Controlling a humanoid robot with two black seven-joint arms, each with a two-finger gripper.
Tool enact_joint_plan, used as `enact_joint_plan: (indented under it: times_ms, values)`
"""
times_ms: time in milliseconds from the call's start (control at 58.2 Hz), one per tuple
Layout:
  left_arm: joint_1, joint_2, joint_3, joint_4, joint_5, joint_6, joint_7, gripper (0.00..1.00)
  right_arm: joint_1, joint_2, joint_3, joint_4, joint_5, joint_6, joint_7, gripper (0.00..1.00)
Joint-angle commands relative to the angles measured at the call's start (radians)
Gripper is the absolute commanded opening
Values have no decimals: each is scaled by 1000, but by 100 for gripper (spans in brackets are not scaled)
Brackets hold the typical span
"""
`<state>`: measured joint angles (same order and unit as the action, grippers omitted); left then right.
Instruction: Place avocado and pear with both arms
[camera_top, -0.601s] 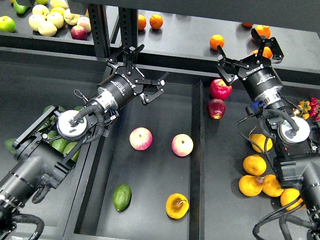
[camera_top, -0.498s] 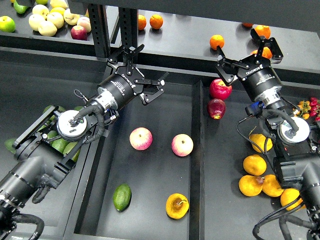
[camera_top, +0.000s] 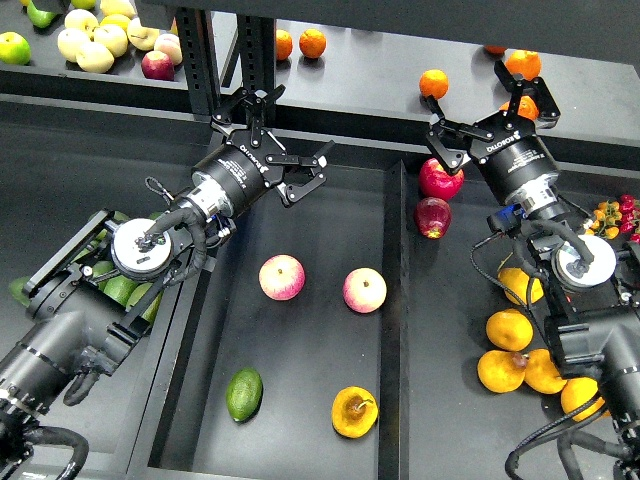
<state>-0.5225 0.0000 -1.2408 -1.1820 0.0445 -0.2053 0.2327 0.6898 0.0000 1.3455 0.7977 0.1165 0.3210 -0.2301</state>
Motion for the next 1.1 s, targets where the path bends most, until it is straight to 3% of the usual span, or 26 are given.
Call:
enact_joint_plan:
  times_ms: [0,189,601,652,773,807,961,979,1082]
  values:
    - [1,0,-6,4,-2,-5,11,100,-3,0,3,3,0,3,0,99]
    - [-1,0,-3,5,-5,-6,16,100,-4,0,1,3,0,3,0,99]
    - [-7,0,-2,12,-3,-6,86,100,-4,0,1,2,-1,3,0,99]
    - [-13,0,0,12,-5,-6,114,100,-4,0,1,2,-1,3,0,99]
    - [-53,0,29,25,-5,-6,223,99,-4,0,1,0,-1,1,0,99]
    - [-63,0,46,44,-5,-9,256,99,-3,0,3,-2,-1,0,0,99]
    - [-108,6,194,107,-5,-75,256,97,-3,0,26,-2,-3,-8,2,99]
    - [-140,93,292,122,-6,-125,256,97,-4,0,52,-2,-3,-10,2,99]
    - [-197,228,454,136,-9,-221,256,97,-6,0,76,-6,-5,-11,2,99]
